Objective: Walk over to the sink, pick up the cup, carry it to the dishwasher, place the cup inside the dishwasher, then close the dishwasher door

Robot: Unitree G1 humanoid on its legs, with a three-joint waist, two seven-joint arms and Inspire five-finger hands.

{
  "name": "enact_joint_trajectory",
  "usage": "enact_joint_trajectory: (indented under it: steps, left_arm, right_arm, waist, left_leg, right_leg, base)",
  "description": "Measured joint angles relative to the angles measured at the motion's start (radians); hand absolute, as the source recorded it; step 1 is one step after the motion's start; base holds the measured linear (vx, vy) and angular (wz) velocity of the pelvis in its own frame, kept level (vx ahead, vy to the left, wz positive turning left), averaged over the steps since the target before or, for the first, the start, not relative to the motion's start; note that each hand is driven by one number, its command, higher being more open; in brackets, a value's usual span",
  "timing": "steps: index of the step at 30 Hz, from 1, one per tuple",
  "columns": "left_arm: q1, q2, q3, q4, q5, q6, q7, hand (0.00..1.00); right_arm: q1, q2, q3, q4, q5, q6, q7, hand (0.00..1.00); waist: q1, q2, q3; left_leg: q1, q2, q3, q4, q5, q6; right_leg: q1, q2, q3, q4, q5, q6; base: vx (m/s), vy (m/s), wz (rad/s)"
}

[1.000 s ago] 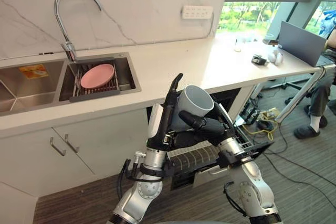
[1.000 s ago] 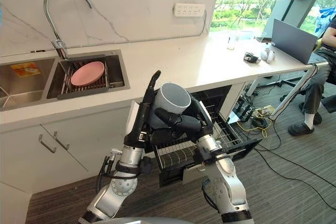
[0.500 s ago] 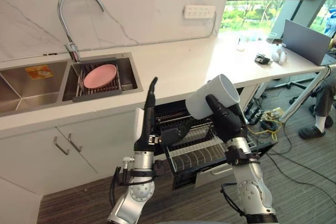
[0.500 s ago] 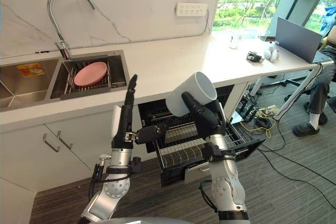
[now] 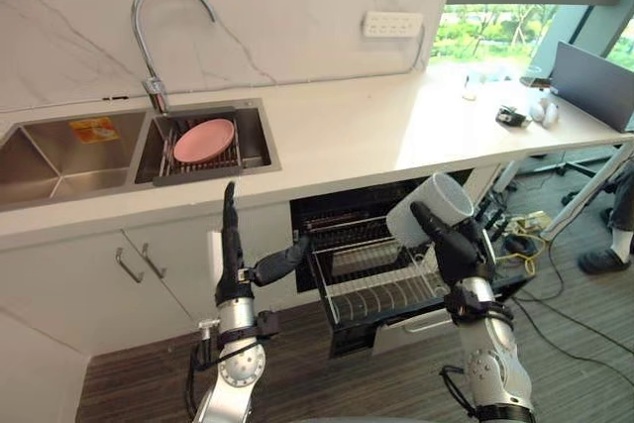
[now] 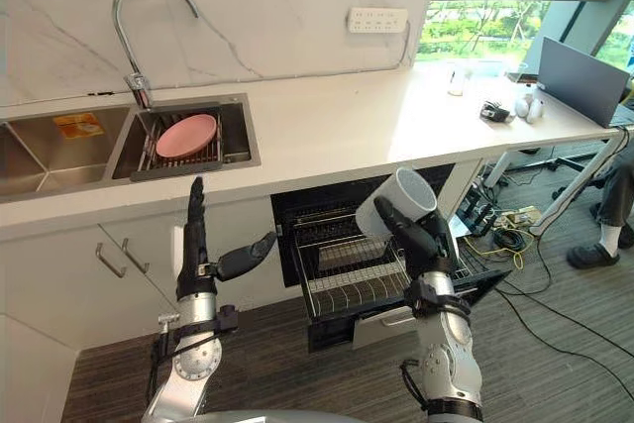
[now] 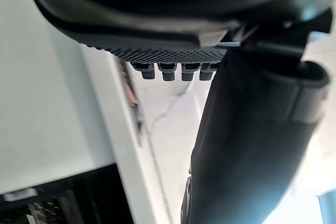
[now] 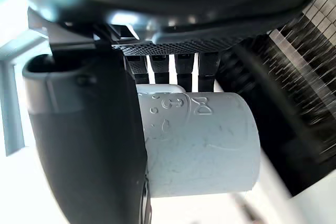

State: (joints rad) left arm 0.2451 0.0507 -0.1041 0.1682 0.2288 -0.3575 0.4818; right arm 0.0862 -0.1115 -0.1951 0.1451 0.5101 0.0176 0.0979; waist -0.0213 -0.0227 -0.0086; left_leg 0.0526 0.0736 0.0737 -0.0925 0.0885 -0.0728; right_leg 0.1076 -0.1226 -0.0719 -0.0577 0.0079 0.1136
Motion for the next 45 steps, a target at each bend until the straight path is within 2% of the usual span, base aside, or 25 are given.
enact_joint_trajectory:
  steps: [4,6,10,13,15,17,21,24,28,32,35,36,45]
  left_arm:
    - [0.06,0.011,0.06,0.164,-0.055,0.029,-0.041,1.0]
    - [0.091,0.019,0.086,0.247,-0.089,0.03,-0.08,1.0]
    - [0.097,0.027,0.116,0.361,-0.096,0.03,-0.127,1.0]
    - [0.054,0.04,0.127,0.425,-0.128,0.03,-0.162,1.0]
    - [-0.028,0.051,0.128,0.477,-0.166,0.027,-0.183,1.0]
    - [-0.068,0.051,0.128,0.478,-0.202,0.016,-0.188,1.0]
    - [-0.083,0.05,0.125,0.47,-0.211,0.003,-0.202,1.0]
    - [-0.084,0.05,0.125,0.471,-0.22,0.006,-0.203,1.0]
    - [-0.09,0.051,0.124,0.475,-0.25,0.025,-0.215,1.0]
    - [-0.09,0.052,0.122,0.48,-0.25,0.03,-0.231,1.0]
    - [-0.091,0.052,0.111,0.48,-0.25,0.035,-0.244,1.0]
    - [-0.091,0.053,0.103,0.479,-0.252,0.036,-0.244,1.0]
    - [-0.091,0.05,0.075,0.469,-0.287,0.053,-0.248,1.0]
  right_arm:
    - [-0.053,-0.035,0.002,0.205,-0.111,0.024,-0.022,0.0]
    - [-0.131,-0.061,0.003,0.368,-0.126,0.025,-0.036,0.0]
    - [-0.27,-0.117,0.007,0.582,-0.142,0.025,-0.061,0.0]
    - [-0.478,-0.206,0.008,0.765,-0.143,0.024,-0.066,0.0]
    - [-0.67,-0.314,0.008,0.892,-0.14,0.023,-0.05,0.0]
    - [-0.773,-0.373,0.008,0.933,-0.14,0.017,-0.033,0.0]
    - [-0.866,-0.431,0.01,0.945,-0.141,0.003,-0.012,0.0]
    - [-0.925,-0.465,0.026,0.981,-0.143,0.012,-0.011,0.0]
    - [-0.985,-0.507,0.028,1.041,-0.185,0.082,0.02,0.0]
    - [-0.987,-0.512,0.029,1.067,-0.203,0.14,0.056,0.0]
    - [-0.987,-0.512,0.029,1.074,-0.221,0.158,0.073,0.0]
    - [-0.987,-0.512,0.028,1.078,-0.227,0.161,0.083,1.0]
    - [-0.99,-0.512,0.024,1.102,-0.24,0.173,0.123,1.0]
  waist:
    - [0.027,0.0,0.005]
    - [0.057,0.0,0.034]
    - [0.104,0.007,0.091]
    - [0.133,0.026,0.167]
    - [0.166,0.048,0.247]
    - [0.181,0.058,0.3]
    - [0.197,0.072,0.349]
    - [0.199,0.092,0.385]
    - [0.202,0.118,0.43]
    - [0.203,0.122,0.437]
    - [0.201,0.126,0.44]
    - [0.201,0.126,0.44]
    - [0.199,0.13,0.441]
  left_leg:
    - [-0.02,-0.001,-0.047,0.0,0.006,-0.006]
    - [-0.046,-0.005,-0.075,0.0,0.011,-0.012]
    - [-0.105,-0.011,-0.125,0.0,0.03,-0.009]
    - [-0.181,-0.01,-0.158,0.005,0.055,-0.006]
    - [-0.236,-0.01,-0.17,0.006,0.079,-0.005]
    - [-0.257,-0.011,-0.179,0.007,0.087,-0.005]
    - [-0.286,-0.015,-0.191,0.008,0.093,-0.003]
    - [-0.304,-0.018,-0.197,0.008,0.102,0.001]
    - [-0.334,-0.022,-0.203,0.007,0.118,0.008]
    - [-0.356,-0.025,-0.208,0.007,0.125,0.01]
    - [-0.357,-0.027,-0.212,0.007,0.128,0.011]
    - [-0.357,-0.027,-0.213,0.007,0.128,0.011]
    - [-0.353,-0.033,-0.224,0.007,0.129,0.01]
  right_leg:
    - [0.012,-0.003,-0.081,-0.017,-0.005,0.008]
    - [0.009,-0.007,-0.142,-0.024,-0.007,0.01]
    - [-0.016,-0.009,-0.205,-0.026,0.0,0.008]
    - [-0.072,-0.007,-0.235,-0.02,0.012,0.003]
    - [-0.123,-0.009,-0.25,-0.011,0.022,0.0]
    - [-0.14,-0.01,-0.259,-0.007,0.027,0.0]
    - [-0.172,-0.015,-0.274,0.012,0.027,0.0]
    - [-0.198,-0.021,-0.28,0.036,0.026,0.0]
    - [-0.241,-0.029,-0.284,0.067,0.024,-0.001]
    - [-0.266,-0.033,-0.287,0.084,0.02,-0.001]
    - [-0.271,-0.038,-0.29,0.099,0.013,0.001]
    - [-0.276,-0.04,-0.291,0.112,0.006,0.001]
    - [-0.291,-0.054,-0.3,0.169,-0.03,0.001]
  base:
    - [-0.04,-0.03,0.33]
    - [-0.04,-0.031,0.36]
    - [0.0,-0.034,0.45]
    - [0.0,-0.014,0.34]
    - [-0.05,0.019,0.21]
    - [-0.07,0.013,0.15]
    - [-0.04,0.012,0.09]
    - [-0.05,0.027,0.04]
    - [-0.08,0.032,0.03]
    - [-0.05,0.02,0.04]
    - [-0.01,0.005,0.04]
    - [0.0,-0.001,0.04]
    - [0.01,-0.008,0.05]
